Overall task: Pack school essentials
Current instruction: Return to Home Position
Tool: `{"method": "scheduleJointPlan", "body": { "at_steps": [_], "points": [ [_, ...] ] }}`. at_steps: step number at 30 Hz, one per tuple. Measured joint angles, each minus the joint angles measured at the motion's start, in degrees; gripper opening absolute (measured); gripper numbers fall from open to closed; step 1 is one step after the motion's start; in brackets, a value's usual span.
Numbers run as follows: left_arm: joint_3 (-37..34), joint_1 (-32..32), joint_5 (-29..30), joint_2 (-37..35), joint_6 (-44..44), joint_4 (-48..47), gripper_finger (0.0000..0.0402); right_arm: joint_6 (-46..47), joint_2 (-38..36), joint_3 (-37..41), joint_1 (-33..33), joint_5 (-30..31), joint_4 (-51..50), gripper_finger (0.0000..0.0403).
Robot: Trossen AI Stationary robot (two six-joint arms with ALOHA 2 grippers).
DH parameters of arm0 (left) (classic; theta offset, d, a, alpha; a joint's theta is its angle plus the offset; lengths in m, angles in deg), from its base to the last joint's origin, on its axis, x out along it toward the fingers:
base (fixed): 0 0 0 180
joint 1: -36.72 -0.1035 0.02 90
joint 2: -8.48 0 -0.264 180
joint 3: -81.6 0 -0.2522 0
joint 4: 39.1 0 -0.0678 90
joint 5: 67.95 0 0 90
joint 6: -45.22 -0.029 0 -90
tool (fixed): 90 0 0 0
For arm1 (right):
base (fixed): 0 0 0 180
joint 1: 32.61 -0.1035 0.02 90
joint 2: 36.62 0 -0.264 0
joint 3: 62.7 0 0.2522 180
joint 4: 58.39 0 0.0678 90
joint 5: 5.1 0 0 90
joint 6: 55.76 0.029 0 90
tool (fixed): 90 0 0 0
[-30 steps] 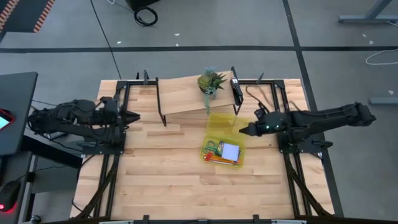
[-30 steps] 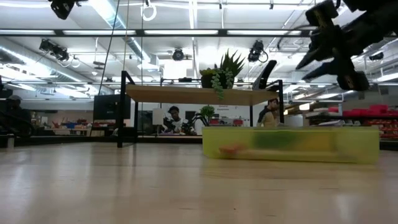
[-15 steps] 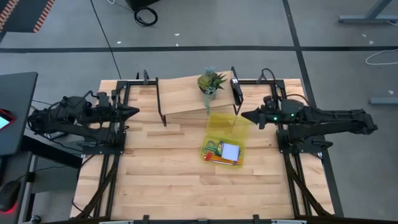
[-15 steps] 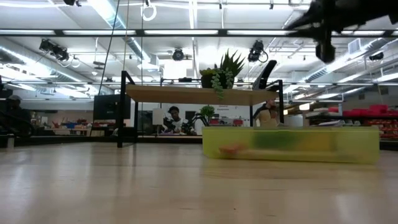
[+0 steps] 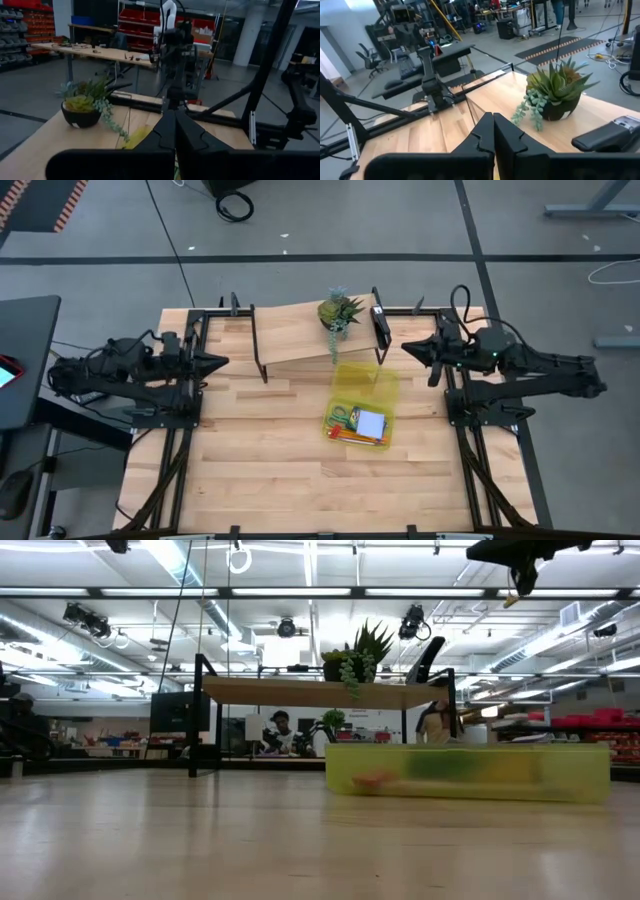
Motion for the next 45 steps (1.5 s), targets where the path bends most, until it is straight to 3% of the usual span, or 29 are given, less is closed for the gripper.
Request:
{"method": "scheduleJointPlan", "body": {
  "at_steps": [8,21,28,37,45],
  "points": [
    [-5.3,0.0,0.06,-1.3,0.34,3.46,0.0002,-0.63,-5.05,1.72,-0.02,-0.5,-1.83,0.0005],
    [-18.96,0.0,4.49,-10.88,5.01,11.24,0.0001,-1.8,-7.45,1.89,0.0,0.14,-6.9,0.0003],
    [-26.44,-0.2,6.81,-13.67,8.17,15.46,0.0001,0.64,-7.46,9.02,-0.01,0.2,-1.25,0.0002],
    [-30.07,-3.37,6.87,-16.18,10.9,16.68,0.0001,4.29,-8.1,17.41,-0.01,-0.33,4.79,0.0002],
    [-30.07,-6.98,2.12,-16.48,9.79,16.43,0.0001,4.95,-11.54,22.36,0.11,-0.44,9.26,0.0002]
  ]
}}
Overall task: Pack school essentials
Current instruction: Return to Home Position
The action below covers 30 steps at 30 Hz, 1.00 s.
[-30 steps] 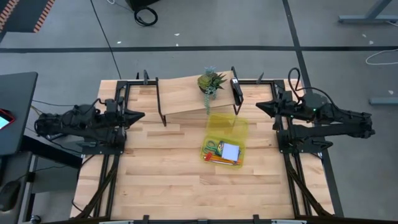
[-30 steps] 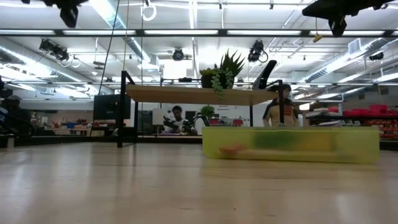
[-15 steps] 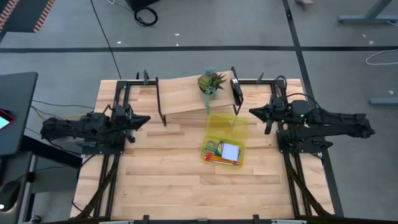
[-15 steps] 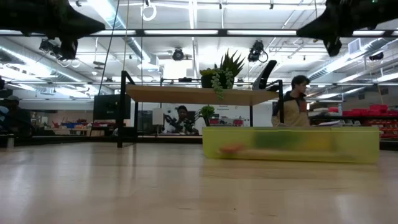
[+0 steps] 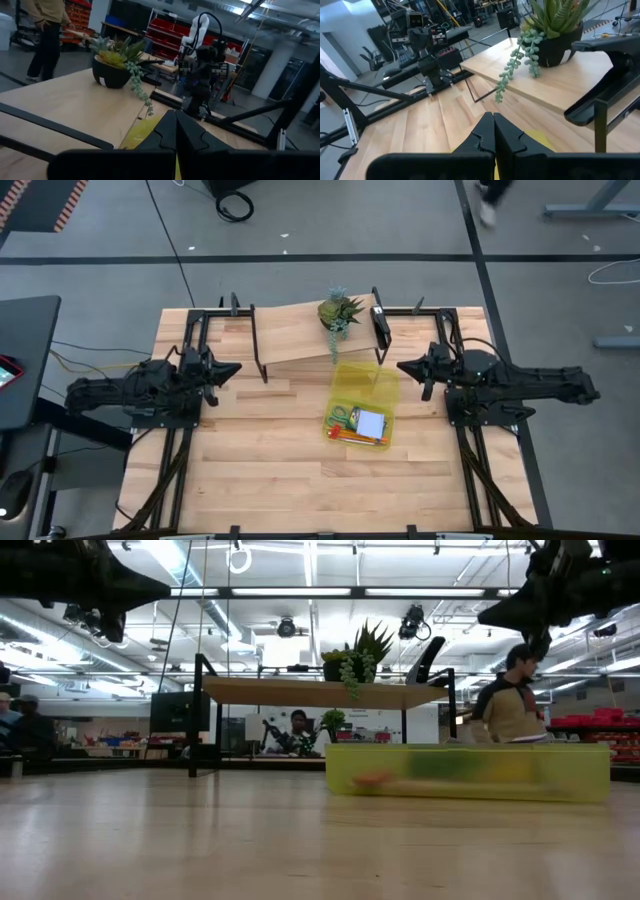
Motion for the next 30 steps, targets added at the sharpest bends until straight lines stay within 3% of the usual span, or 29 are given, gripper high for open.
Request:
{"method": "scheduleJointPlan", "body": {
  "at_steps": [6,16,30],
  "points": [
    [-0.43,-1.14,-2.12,0.0,0.12,0.5,0.0001,-0.06,-1.99,1.78,-0.01,0.0,0.14,0.0002],
    [-10.15,-1.1,-4.38,0.0,5.35,13.16,0.0,0.04,-4.23,4.15,0.0,-0.2,0.29,0.0002],
    [-12.04,-1.1,-4.72,0.0,4.63,13.72,0.0,-0.69,-4.6,7.56,-0.02,-0.24,1.7,0.0002]
  ]
}}
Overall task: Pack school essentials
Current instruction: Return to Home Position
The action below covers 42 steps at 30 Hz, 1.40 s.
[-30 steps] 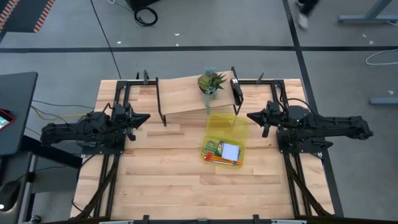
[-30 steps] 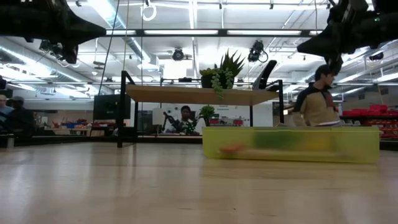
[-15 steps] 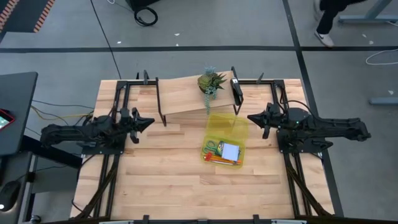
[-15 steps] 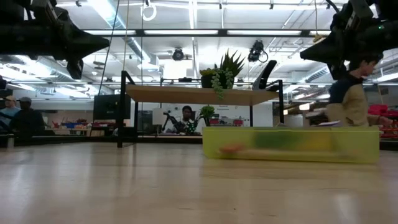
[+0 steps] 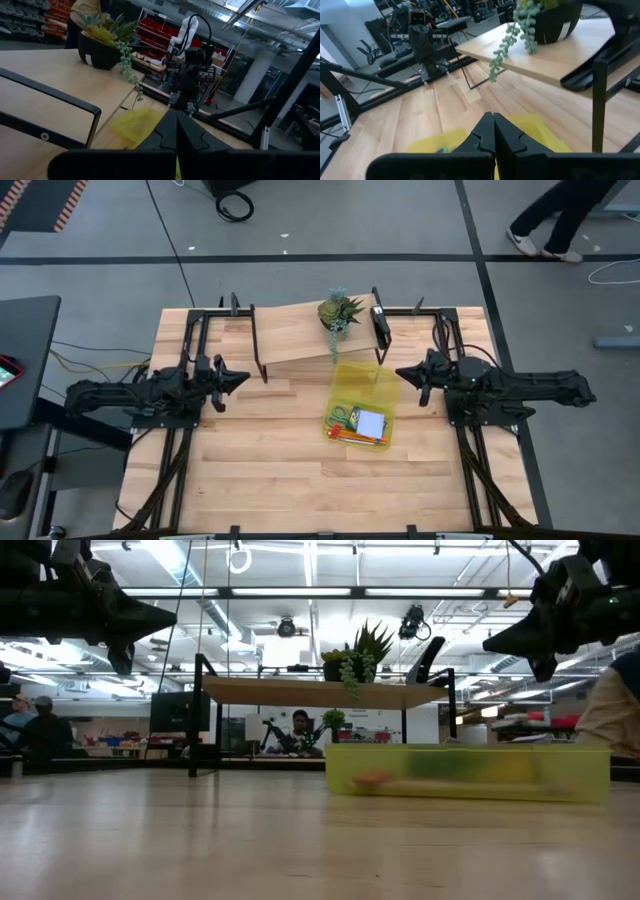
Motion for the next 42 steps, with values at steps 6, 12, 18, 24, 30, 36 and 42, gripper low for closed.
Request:
{"method": "scheduleJointPlan", "body": {
  "at_steps": [6,12,18,24,30,36,42],
  "points": [
    [-0.02,0.0,-0.88,0.0,-0.33,-2.74,0.0,0.62,0.0,4.34,0.0,-0.45,4.55,0.0002],
    [-0.02,0.07,-0.9,0.0,2.76,-4.46,0.0,4.35,0.02,6.6,0.0,-1.51,5.63,0.0002],
    [-0.04,0.07,0.03,0.0,7.73,-5.02,0.0014,6.18,0.0,6.6,0.0,-1.41,4.69,0.0017],
    [-0.04,0.07,0.09,0.02,7.09,-7.96,0.002,7.0,0.02,6.6,0.0,0.83,1.63,0.0018],
    [-0.07,0.07,0.08,0.02,4.53,-7.96,0.0012,-0.5,0.63,6.54,0.0,0.85,1.09,0.0019],
    [-0.08,0.07,0.28,0.02,4.55,-7.5,0.002,-5.37,0.66,6.51,0.0,0.87,0.93,0.002],
    [-0.09,0.07,0.26,0.02,4.55,-7.28,0.0029,-4.07,0.66,6.49,0.0,0.85,0.88,0.0021]
  ]
}}
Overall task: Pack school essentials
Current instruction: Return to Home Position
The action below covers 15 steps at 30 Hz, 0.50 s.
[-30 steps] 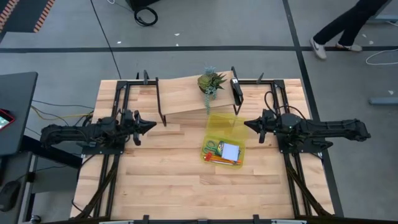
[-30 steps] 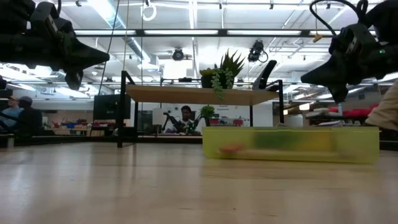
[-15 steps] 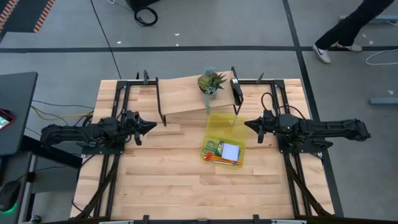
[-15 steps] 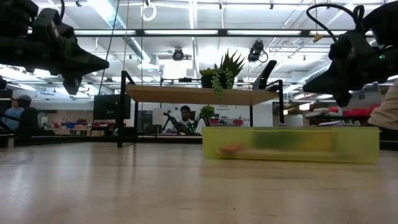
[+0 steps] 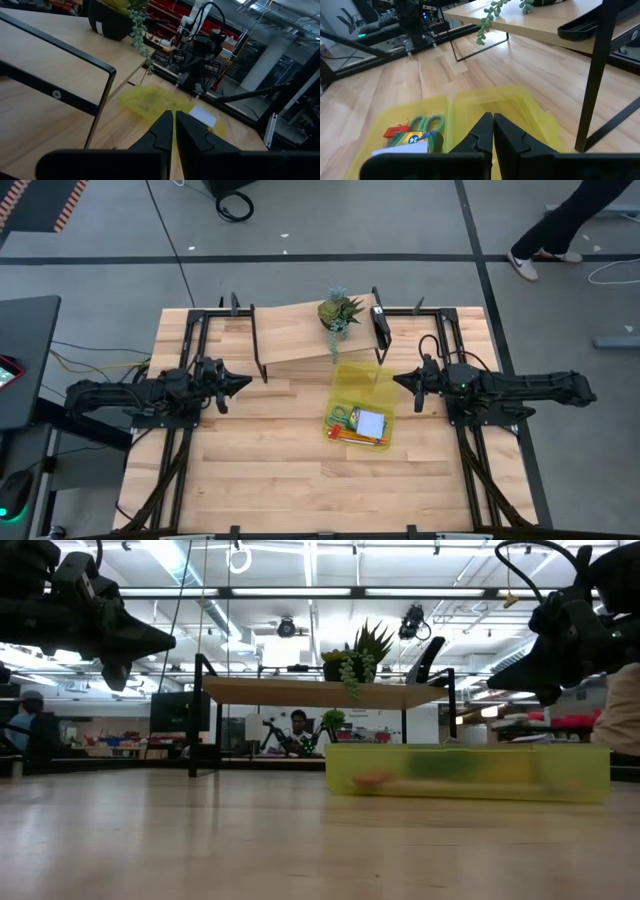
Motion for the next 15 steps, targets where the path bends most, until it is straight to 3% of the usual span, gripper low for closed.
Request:
{"method": "scheduleJointPlan", "body": {
  "at_steps": [15],
  "points": [
    [0.0,0.0,-0.01,0.0,0.0,0.17,0.0025,-0.09,0.0,0.0,0.0,0.0,-0.04,0.0021]
  ]
}}
